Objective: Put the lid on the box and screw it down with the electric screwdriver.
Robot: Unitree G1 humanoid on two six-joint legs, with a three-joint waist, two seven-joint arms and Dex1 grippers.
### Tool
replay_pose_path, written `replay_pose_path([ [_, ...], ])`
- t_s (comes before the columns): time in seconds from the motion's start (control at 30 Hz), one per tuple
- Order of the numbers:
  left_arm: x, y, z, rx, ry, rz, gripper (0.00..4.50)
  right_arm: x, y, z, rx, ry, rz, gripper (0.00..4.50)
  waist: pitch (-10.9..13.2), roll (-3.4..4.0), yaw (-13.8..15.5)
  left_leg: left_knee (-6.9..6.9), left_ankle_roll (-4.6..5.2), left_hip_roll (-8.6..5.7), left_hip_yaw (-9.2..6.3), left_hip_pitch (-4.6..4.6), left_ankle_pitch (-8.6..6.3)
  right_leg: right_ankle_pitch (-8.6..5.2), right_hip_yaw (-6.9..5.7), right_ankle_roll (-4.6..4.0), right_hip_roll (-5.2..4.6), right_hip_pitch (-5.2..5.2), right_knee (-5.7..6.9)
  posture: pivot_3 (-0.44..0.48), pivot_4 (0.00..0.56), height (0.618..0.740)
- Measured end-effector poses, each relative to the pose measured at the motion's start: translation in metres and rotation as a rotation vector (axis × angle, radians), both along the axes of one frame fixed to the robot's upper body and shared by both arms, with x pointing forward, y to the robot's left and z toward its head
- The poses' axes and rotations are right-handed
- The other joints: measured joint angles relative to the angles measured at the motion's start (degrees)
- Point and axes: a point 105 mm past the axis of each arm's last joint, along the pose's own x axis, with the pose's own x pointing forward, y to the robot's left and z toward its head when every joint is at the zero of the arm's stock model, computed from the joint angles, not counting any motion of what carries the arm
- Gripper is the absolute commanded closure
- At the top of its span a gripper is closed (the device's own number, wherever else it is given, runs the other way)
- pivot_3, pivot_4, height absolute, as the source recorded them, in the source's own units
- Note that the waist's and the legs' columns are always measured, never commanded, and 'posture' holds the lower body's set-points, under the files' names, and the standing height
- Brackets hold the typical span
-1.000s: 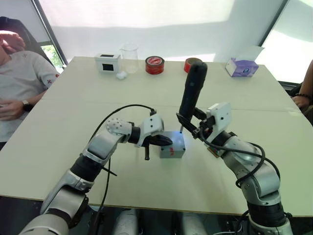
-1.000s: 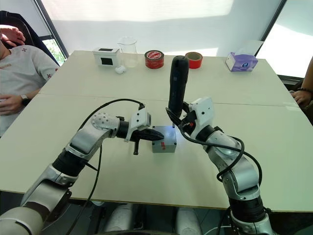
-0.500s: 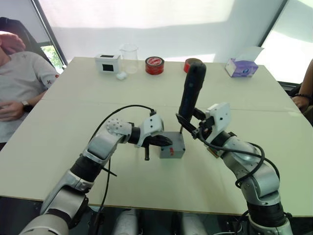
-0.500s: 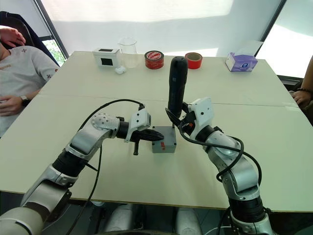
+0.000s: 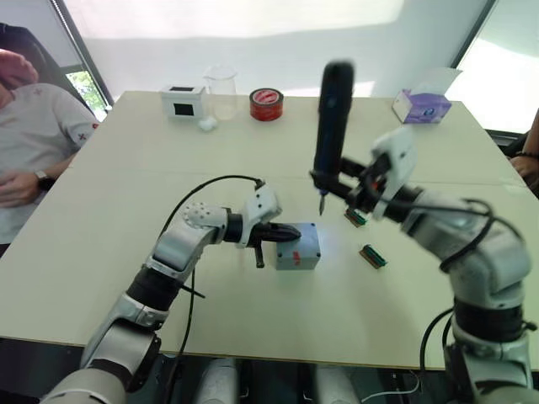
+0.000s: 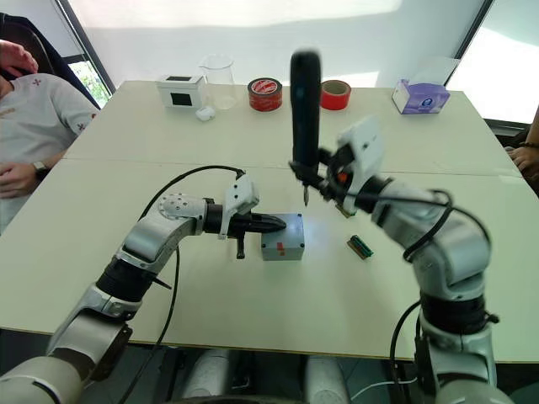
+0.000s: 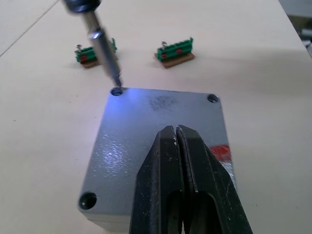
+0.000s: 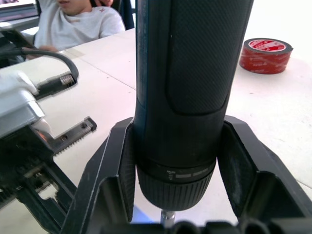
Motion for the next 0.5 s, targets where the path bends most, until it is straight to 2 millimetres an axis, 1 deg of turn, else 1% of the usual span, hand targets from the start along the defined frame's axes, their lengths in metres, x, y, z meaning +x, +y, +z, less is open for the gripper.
replay_pose_path([
  [0.03, 0.005, 0.002, 0.005, -0.04, 0.017, 0.039, 4.5, 0.0, -0.006, 0.02, 0.029, -0.037, -0.011, 2.7, 0.01, -0.01, 0.02, 0.0, 0.0, 0.01, -0.01, -0.17, 0.01, 0.12, -0.09, 0.21, 0.05, -0.13, 0.01, 0.0, 0.15, 0.715],
  [0.07, 0.011, 0.008, 0.013, -0.081, 0.017, 0.091, 4.5, 0.002, -0.01, 0.024, 0.063, 0.003, -0.012, 2.7, 0.09, 0.05, 0.03, 0.0, 0.0, 0.01, 0.0, -0.18, 0.01, 0.13, -0.21, 0.26, 0.08, -0.1, -0.01, 0.0, 0.15, 0.715],
  [0.1, 0.017, 0.009, 0.027, -0.13, 0.003, 0.119, 4.5, 0.009, -0.017, 0.026, 0.094, 0.09, -0.033, 2.7, 0.41, 0.04, -0.01, 0.04, 0.01, 0.0, 0.02, -0.23, 0.02, 0.18, -0.25, 0.34, 0.08, -0.12, 0.01, 0.0, 0.15, 0.715],
  [0.13, 0.018, 0.01, 0.035, -0.152, -0.012, 0.122, 4.5, 0.013, -0.026, 0.028, 0.106, 0.126, -0.064, 2.7, 0.51, 0.02, 0.05, 0.04, 0.01, 0.0, 0.01, -0.26, 0.02, 0.2, -0.28, 0.37, 0.08, -0.11, -0.01, 0.0, 0.15, 0.715],
  [0.2, 0.016, 0.017, 0.049, -0.191, -0.04, 0.114, 4.5, 0.014, -0.048, 0.029, 0.1, 0.198, -0.129, 2.7, 0.52, 0.02, 0.43, 0.04, 0.04, -0.02, 0.0, -0.25, 0.0, 0.2, -0.41, 0.38, 0.06, -0.07, -0.04, 0.0, 0.15, 0.715],
  [0.23, 0.015, 0.022, 0.052, -0.189, -0.052, 0.118, 4.5, 0.013, -0.061, 0.026, 0.066, 0.229, -0.179, 2.7, 0.52, 0.02, 0.44, 0.02, 0.06, -0.02, -0.01, -0.25, -0.01, 0.2, -0.48, 0.38, 0.05, -0.05, -0.08, 0.0, 0.15, 0.715],
  [0.27, 0.013, 0.025, 0.053, -0.18, -0.045, 0.11, 4.5, 0.012, -0.076, 0.021, 0.01, 0.254, -0.242, 2.7, 0.52, 0.02, 0.51, 0.02, 0.07, -0.05, -0.01, -0.26, -0.02, 0.2, -0.51, 0.38, 0.04, -0.05, -0.1, 0.0, 0.15, 0.715],
  [0.3, 0.01, 0.029, 0.055, -0.161, -0.036, 0.096, 4.5, 0.008, -0.094, 0.011, -0.06, 0.303, -0.305, 2.7, 0.54, 0.0, 0.62, 0.01, 0.11, -0.09, -0.09, -0.29, -0.04, 0.19, -0.59, 0.39, 0.02, -0.02, -0.13, 0.0, 0.15, 0.715],
  [0.37, 0.003, 0.042, 0.06, -0.136, -0.021, 0.068, 4.5, 0.002, -0.125, -0.015, -0.137, 0.443, -0.419, 2.7, 0.61, -0.01, 0.3, 0.02, 0.13, -0.1, 0.01, -0.26, -0.05, 0.19, -0.62, 0.39, -0.01, 0.01, -0.21, 0.0, 0.15, 0.715],
  [0.43, -0.016, 0.047, 0.068, -0.107, -0.012, -0.043, 4.5, -0.009, -0.145, -0.044, -0.176, 0.623, -0.479, 2.7, 0.71, 0.04, -0.16, 0.02, 0.11, -0.08, 0.08, -0.2, -0.04, 0.19, -0.62, 0.4, -0.01, 0.01, -0.19, 0.0, 0.15, 0.715],
  [0.5, -0.025, 0.047, 0.067, -0.061, -0.021, -0.101, 4.5, -0.016, -0.15, -0.061, -0.16, 0.74, -0.474, 2.7, 0.76, 0.11, -0.66, 0.01, 0.09, -0.05, 0.09, -0.15, -0.03, 0.19, -0.62, 0.4, 0.03, 0.01, -0.11, 0.0, 0.15, 0.715],
])
